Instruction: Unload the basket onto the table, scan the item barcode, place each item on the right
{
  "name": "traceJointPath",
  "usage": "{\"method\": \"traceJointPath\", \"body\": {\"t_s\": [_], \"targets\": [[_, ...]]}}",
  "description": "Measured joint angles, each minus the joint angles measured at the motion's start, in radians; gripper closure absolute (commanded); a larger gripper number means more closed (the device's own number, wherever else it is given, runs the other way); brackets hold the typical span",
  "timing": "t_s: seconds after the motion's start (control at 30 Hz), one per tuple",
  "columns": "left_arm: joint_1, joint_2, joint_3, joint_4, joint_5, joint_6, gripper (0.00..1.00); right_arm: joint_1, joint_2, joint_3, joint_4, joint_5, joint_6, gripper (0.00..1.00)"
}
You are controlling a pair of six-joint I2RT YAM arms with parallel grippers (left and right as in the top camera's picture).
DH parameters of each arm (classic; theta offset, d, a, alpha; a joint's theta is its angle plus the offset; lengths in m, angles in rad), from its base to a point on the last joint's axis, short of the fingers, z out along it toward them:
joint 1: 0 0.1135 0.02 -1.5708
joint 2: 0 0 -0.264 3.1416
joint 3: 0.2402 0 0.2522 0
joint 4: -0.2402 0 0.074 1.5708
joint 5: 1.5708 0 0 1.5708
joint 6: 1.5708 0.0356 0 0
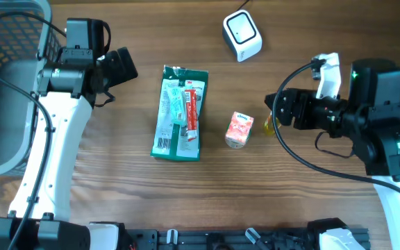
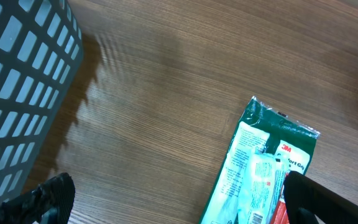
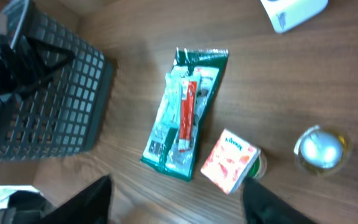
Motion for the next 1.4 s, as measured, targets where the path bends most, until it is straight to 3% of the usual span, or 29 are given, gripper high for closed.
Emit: {"method": "traceJointPath", "body": {"t_s": [0.37, 0.8, 1.1, 1.4], "targets": [[0.0, 0.0, 0.0, 0.0, 0.0, 0.0, 0.0, 0.031, -0.009, 0.0, -0.094, 0.119, -0.044, 0.41], [0.0, 0.0, 0.0, 0.0, 0.0, 0.0, 0.0, 0.29, -0.006, 0.0, -0.063, 0.406, 0.057, 0.42], [0.0, 0.0, 0.0, 0.0, 0.0, 0.0, 0.0, 0.476, 0.132, 0.0, -0.02, 0.599, 0.118, 0.41], [0.0, 0.0, 0.0, 0.0, 0.0, 0.0, 0.0, 0.516, 0.208, 0.0, 0.001, 0.681, 0.15, 0.38]]}}
